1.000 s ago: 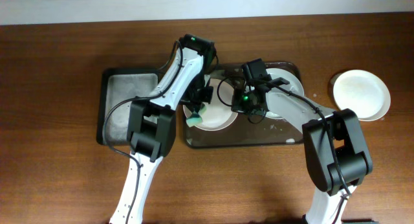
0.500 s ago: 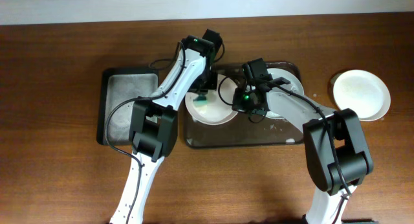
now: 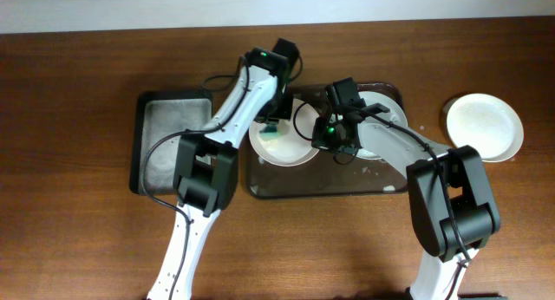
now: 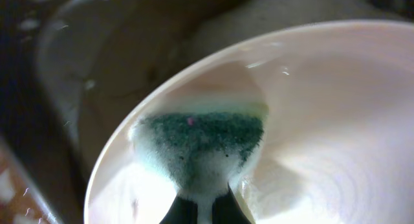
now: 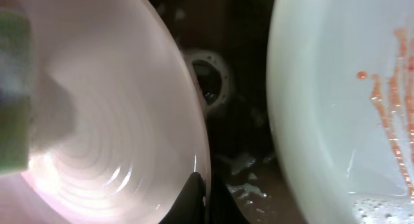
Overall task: Clean dirty plates on tray and stack at the side
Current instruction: 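Scrub the held plate face with the sponge in the left gripper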
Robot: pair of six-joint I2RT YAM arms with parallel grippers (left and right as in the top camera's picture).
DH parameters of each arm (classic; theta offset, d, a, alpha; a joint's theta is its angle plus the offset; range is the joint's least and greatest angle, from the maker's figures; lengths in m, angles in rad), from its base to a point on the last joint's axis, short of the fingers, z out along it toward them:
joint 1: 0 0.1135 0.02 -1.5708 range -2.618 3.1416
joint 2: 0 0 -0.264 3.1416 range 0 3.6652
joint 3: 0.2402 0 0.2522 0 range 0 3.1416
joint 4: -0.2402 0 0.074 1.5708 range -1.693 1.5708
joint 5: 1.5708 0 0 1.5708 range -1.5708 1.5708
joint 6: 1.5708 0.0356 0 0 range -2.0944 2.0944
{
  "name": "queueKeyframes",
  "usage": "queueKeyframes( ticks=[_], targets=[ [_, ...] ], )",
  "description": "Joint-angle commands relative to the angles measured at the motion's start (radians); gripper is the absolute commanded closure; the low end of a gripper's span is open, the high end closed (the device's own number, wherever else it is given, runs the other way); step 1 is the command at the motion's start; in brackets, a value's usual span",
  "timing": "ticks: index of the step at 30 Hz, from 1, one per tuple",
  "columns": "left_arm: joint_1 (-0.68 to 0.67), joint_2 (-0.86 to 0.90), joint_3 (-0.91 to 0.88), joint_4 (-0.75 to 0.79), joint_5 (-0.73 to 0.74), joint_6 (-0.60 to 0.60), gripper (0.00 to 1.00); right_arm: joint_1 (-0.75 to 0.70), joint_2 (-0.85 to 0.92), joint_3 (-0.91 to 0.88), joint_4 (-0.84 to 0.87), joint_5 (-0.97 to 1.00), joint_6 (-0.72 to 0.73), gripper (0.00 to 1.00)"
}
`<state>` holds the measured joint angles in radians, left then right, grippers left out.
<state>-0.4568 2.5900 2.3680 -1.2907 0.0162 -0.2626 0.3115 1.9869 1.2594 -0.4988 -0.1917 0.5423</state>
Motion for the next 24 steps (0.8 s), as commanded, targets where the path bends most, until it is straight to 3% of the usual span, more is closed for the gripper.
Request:
queueKeyframes(
  ticks=[1, 4, 6, 9, 13, 15, 17, 21, 24],
  targets=[
    [0.006, 0.047, -0.013, 0.034, 0.302, 0.215, 1.00, 0.002, 0.015, -0.009, -0.009, 0.012, -0.030, 0.96],
    [0.010, 0.047, -0.013, 0.050, 0.216, 0.178, 1.00, 0.002, 0.015, -0.009, -0.010, 0.012, -0.030, 0.96],
    [0.014, 0.047, -0.013, 0.032, 0.048, 0.066, 1.00, 0.002, 0.015, -0.009, -0.010, 0.012, -0.030, 0.96],
    [0.014, 0.047, -0.013, -0.066, -0.322, -0.173, 1.00, 0.002, 0.015, -0.009, -0.010, 0.012, -0.030, 0.96],
    [0.002, 0.047, -0.013, -0.131, -0.489, -0.248, 1.00, 0.002, 0.015, -0.009, -0.008, 0.012, -0.030, 0.96],
    [-0.007, 0.047, -0.013, -0.130, -0.449, -0.226, 1.00, 0.002, 0.015, -0.009, -0.005, 0.012, -0.030, 0.96],
    [-0.019, 0.047, -0.013, -0.097, -0.224, -0.023, 1.00, 0.002, 0.015, -0.009, -0.003, 0.012, -0.030, 0.96],
    [-0.025, 0.047, -0.013, -0.071, 0.102, 0.198, 1.00, 0.002, 0.015, -0.009, -0.003, 0.012, -0.030, 0.96],
    [-0.023, 0.047, -0.013, -0.077, 0.231, 0.313, 1.00, 0.002, 0.015, -0.009, -0.003, 0.012, -0.030, 0.96]
  ],
)
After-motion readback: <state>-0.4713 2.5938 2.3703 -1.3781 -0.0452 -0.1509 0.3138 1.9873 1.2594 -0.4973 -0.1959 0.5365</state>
